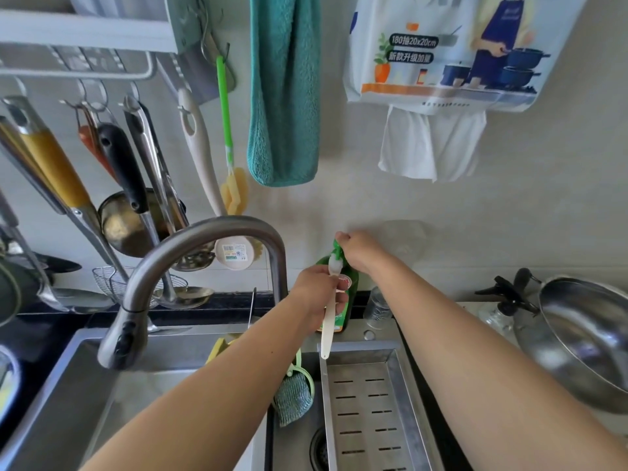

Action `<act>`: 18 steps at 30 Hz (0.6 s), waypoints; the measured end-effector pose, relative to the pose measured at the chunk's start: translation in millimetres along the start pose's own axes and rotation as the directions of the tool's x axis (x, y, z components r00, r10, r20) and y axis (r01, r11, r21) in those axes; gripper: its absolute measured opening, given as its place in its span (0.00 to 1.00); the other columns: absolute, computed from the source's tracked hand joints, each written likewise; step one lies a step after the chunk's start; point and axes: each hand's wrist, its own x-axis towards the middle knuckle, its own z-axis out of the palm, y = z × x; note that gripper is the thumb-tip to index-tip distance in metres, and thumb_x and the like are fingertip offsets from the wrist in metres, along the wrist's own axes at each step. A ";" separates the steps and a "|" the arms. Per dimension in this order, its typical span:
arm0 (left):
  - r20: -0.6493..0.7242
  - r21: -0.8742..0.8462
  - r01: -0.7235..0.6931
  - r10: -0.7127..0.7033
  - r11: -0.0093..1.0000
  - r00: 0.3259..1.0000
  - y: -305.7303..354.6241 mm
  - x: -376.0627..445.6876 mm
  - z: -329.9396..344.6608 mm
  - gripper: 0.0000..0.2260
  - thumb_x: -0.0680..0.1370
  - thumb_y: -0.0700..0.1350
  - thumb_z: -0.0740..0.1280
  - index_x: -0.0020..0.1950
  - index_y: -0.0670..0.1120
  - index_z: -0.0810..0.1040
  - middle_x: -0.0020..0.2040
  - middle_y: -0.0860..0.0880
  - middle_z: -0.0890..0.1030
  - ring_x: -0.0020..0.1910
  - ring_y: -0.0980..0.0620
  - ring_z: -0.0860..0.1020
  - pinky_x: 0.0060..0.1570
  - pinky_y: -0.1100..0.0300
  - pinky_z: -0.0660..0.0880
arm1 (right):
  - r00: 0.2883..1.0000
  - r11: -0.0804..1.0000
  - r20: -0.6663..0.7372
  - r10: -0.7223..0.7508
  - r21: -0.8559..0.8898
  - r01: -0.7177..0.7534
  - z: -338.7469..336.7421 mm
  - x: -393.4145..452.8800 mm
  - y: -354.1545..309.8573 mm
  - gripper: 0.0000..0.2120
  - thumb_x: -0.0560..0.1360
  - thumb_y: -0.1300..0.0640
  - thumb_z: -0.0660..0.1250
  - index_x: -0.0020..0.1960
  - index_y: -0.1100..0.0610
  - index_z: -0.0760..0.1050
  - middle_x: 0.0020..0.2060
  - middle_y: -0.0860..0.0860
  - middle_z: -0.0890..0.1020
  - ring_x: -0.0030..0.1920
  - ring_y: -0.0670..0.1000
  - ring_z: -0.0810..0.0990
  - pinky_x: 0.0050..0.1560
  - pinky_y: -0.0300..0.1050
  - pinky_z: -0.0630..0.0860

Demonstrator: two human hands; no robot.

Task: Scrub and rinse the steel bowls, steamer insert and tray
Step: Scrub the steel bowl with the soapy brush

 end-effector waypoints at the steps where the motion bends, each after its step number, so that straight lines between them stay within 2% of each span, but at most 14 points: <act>1: 0.007 -0.008 0.001 -0.001 1.000 1.000 -0.7 -0.9 -0.5 0.12 0.84 0.30 0.55 0.56 0.41 0.76 0.37 0.44 0.77 0.32 0.50 0.71 0.33 0.56 0.70 | 1.000 1.000 0.002 -0.002 0.002 0.002 0.1 -1.2 0.7 0.22 0.86 0.48 0.54 0.59 0.64 0.78 0.52 0.59 0.80 0.48 0.56 0.75 0.49 0.43 0.67; 4: 0.038 -0.064 0.021 -0.019 0.998 0.999 -5.4 -8.9 -7.7 0.11 0.85 0.32 0.55 0.60 0.40 0.75 0.40 0.43 0.77 0.32 0.49 0.72 0.32 0.56 0.71 | 1.000 0.998 -0.004 -0.004 0.067 0.005 1.1 -3.0 3.0 0.23 0.86 0.47 0.54 0.61 0.65 0.78 0.56 0.60 0.81 0.52 0.57 0.78 0.53 0.45 0.70; 6: 0.068 -0.137 0.052 -0.043 0.989 0.997 -15.2 -23.6 -22.0 0.10 0.85 0.33 0.57 0.61 0.38 0.75 0.39 0.43 0.78 0.31 0.49 0.74 0.31 0.56 0.73 | 0.996 0.985 -0.086 -0.007 0.172 0.021 4.9 -7.7 6.0 0.24 0.85 0.45 0.54 0.62 0.62 0.79 0.59 0.59 0.81 0.58 0.58 0.79 0.59 0.47 0.72; 8: 0.066 -0.179 0.077 -0.066 0.981 0.996 -35.3 -48.8 -50.2 0.09 0.84 0.34 0.58 0.62 0.38 0.76 0.41 0.42 0.80 0.31 0.48 0.75 0.32 0.56 0.74 | 0.945 0.975 -0.327 -0.011 0.206 0.082 19.7 -30.0 11.9 0.21 0.86 0.48 0.54 0.58 0.61 0.79 0.54 0.57 0.82 0.56 0.57 0.80 0.51 0.45 0.71; 9: 0.037 -0.189 0.084 -0.078 0.978 0.996 -49.0 -64.5 -70.8 0.10 0.84 0.34 0.59 0.63 0.37 0.75 0.42 0.41 0.80 0.31 0.48 0.76 0.32 0.56 0.74 | 0.883 0.972 -0.469 -0.026 0.195 0.132 33.8 -49.6 16.6 0.18 0.86 0.50 0.54 0.54 0.60 0.78 0.49 0.56 0.82 0.52 0.57 0.80 0.45 0.45 0.69; 10: -0.011 -0.201 0.089 -0.093 0.976 0.996 -64.7 -81.4 -95.5 0.10 0.83 0.34 0.59 0.63 0.37 0.75 0.43 0.41 0.81 0.31 0.48 0.76 0.31 0.57 0.73 | 0.828 0.968 -0.558 -0.054 0.176 0.181 52.9 -72.2 22.7 0.16 0.85 0.52 0.55 0.50 0.60 0.76 0.44 0.54 0.81 0.46 0.56 0.79 0.39 0.45 0.68; 11: -0.075 -0.217 0.092 -0.111 0.972 0.991 -80.7 -95.8 -119.3 0.10 0.83 0.34 0.59 0.62 0.36 0.75 0.44 0.40 0.81 0.30 0.49 0.75 0.30 0.57 0.72 | 0.823 0.966 -0.560 -0.094 0.148 0.211 71.4 -93.9 29.1 0.14 0.85 0.54 0.56 0.47 0.59 0.75 0.40 0.52 0.80 0.42 0.53 0.78 0.36 0.45 0.68; 12: -0.160 -0.236 0.090 -0.130 0.967 0.979 -97.1 -110.4 -146.8 0.11 0.83 0.34 0.59 0.62 0.35 0.76 0.45 0.40 0.82 0.29 0.49 0.74 0.30 0.57 0.71 | 0.870 0.967 -0.469 -0.150 0.114 0.228 96.5 -109.9 32.5 0.13 0.84 0.54 0.58 0.46 0.58 0.76 0.38 0.50 0.79 0.40 0.52 0.78 0.36 0.46 0.70; 13: -0.246 -0.253 0.083 -0.147 0.964 0.958 -112.1 -122.6 -173.4 0.11 0.83 0.35 0.59 0.62 0.35 0.76 0.46 0.40 0.82 0.28 0.49 0.74 0.29 0.57 0.71 | 0.926 0.969 -0.317 -0.205 0.072 0.238 123.1 -119.8 32.6 0.11 0.83 0.55 0.59 0.46 0.56 0.77 0.38 0.49 0.80 0.40 0.51 0.79 0.37 0.48 0.74; 15: -0.387 -0.277 0.056 -0.164 0.959 0.907 -130.4 -142.1 -222.0 0.12 0.82 0.34 0.60 0.62 0.35 0.78 0.46 0.41 0.84 0.27 0.49 0.73 0.30 0.56 0.69 | 0.963 0.962 -0.028 -0.267 -0.065 0.265 172.7 -119.4 21.2 0.09 0.82 0.55 0.61 0.47 0.54 0.79 0.41 0.48 0.82 0.44 0.52 0.81 0.42 0.51 0.78; 16: -0.425 -0.281 0.045 -0.166 0.959 0.890 -132.7 -147.5 -239.8 0.12 0.82 0.34 0.60 0.61 0.35 0.79 0.46 0.40 0.84 0.27 0.49 0.73 0.30 0.56 0.69 | 0.962 0.952 0.018 -0.272 -0.138 0.272 190.0 -109.7 12.1 0.10 0.82 0.54 0.60 0.49 0.54 0.79 0.43 0.50 0.83 0.47 0.54 0.82 0.44 0.51 0.78; 18: -0.460 -0.270 0.018 -0.145 0.963 0.876 -128.1 -154.4 -271.8 0.12 0.82 0.34 0.60 0.60 0.35 0.81 0.41 0.42 0.83 0.27 0.49 0.73 0.29 0.57 0.70 | 0.978 0.959 0.001 -0.209 -0.197 0.205 218.6 -82.2 -16.5 0.14 0.83 0.50 0.57 0.56 0.58 0.77 0.52 0.55 0.82 0.55 0.59 0.81 0.53 0.53 0.78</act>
